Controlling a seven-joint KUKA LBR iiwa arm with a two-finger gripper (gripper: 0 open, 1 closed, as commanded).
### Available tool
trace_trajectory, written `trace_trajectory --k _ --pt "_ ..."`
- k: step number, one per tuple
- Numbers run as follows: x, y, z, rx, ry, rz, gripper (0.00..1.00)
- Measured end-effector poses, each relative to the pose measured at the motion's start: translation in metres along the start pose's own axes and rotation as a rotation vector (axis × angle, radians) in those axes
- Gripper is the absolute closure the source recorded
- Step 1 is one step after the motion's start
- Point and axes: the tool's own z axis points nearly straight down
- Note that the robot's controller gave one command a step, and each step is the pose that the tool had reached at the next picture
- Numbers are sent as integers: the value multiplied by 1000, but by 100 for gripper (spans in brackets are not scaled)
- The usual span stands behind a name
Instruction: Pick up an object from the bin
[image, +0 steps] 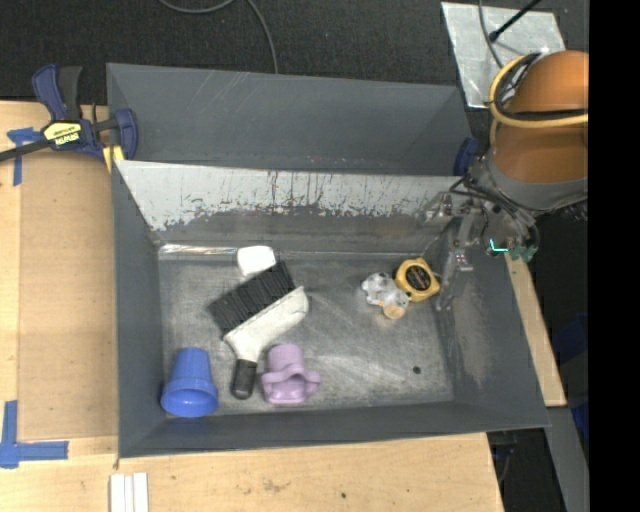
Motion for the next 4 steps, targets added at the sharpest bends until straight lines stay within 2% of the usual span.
trace_trajectory --k 1,2,3,4 --pt "-2 0 -5 1 -9 -2 0" --pt "-10 -22 63 3 -14 -61 0" --pt "-6 -34 85 -1 -3 -13 0" --pt "-23 -44 77 1 -11 155 0"
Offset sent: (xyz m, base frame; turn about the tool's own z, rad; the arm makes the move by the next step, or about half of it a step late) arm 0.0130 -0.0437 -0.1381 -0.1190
